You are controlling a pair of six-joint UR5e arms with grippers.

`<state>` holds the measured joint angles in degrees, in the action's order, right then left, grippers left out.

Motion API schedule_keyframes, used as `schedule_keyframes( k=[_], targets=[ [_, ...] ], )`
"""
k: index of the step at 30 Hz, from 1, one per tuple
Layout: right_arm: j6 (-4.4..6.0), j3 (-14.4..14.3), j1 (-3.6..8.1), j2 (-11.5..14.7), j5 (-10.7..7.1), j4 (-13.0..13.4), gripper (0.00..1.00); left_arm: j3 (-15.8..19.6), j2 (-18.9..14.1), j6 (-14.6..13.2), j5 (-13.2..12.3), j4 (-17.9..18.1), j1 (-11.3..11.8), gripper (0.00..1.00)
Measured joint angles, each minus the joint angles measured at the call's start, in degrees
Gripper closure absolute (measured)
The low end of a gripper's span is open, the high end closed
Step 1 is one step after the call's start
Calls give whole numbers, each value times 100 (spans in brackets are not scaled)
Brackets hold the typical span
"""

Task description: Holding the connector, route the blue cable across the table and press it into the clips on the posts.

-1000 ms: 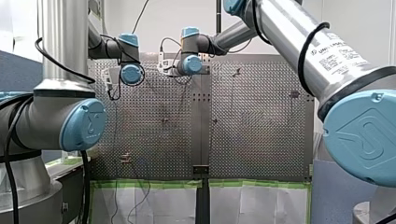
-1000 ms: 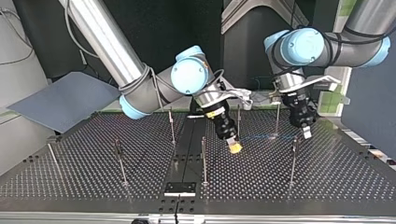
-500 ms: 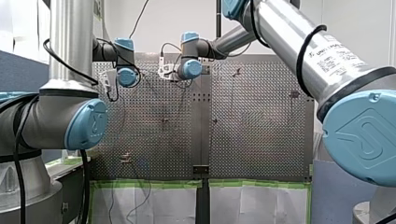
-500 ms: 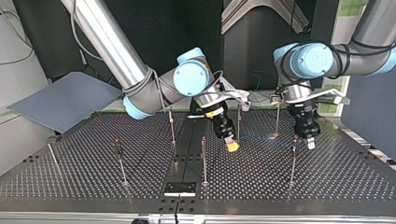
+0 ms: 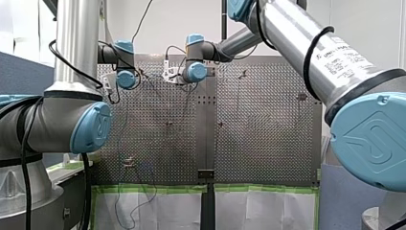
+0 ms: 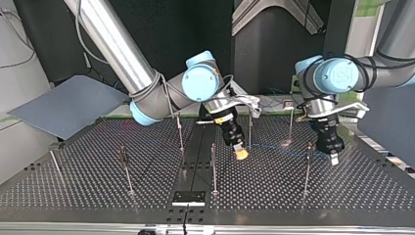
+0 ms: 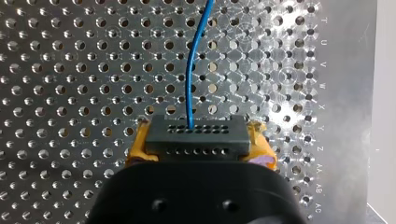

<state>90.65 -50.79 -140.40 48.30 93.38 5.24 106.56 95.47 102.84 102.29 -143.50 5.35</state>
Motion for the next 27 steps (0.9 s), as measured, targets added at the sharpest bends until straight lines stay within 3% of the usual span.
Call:
schedule_keyframes(
  k=[9, 10, 11, 13, 17, 19, 20, 22, 23, 24, 25, 27],
  targets=[
    [-2, 0, 7, -7, -3, -2, 100, 101, 4, 46, 174, -89, 150, 98],
    [-2, -1, 7, -7, -3, -2, 100, 116, 4, 67, 165, -88, 157, 87],
    [-1, -1, 8, -7, -3, -1, 100, 136, 4, 105, 137, -85, 162, 87],
    [-2, -1, 8, -8, -3, -2, 100, 161, 5, 173, 77, -82, 166, 73],
    [-2, -1, 8, -10, -3, -3, 100, 183, 2, 367, -15, -151, 154, 64],
    [-2, -2, 8, -9, -3, -4, 100, 187, 2, 457, -46, -197, 144, 40],
    [-2, -1, 8, -10, -4, -4, 100, 190, 2, 518, -74, -220, 140, 40],
    [-2, -2, 8, -10, -5, -6, 100, 193, 0, 601, -125, -255, 141, 25],
    [-2, -2, 8, -10, -6, -7, 100, 194, -3, 635, -152, -293, 147, 25],
    [-2, -2, 8, -12, -8, -9, 100, 194, -5, 643, -168, -326, 154, 8],
    [-2, -1, 8, -12, -8, -10, 100, 194, -7, 639, -182, -360, 161, 0],
    [-2, -1, 9, -12, -6, -12, 100, 195, -12, 596, -184, -445, 175, 0]
  ],
)
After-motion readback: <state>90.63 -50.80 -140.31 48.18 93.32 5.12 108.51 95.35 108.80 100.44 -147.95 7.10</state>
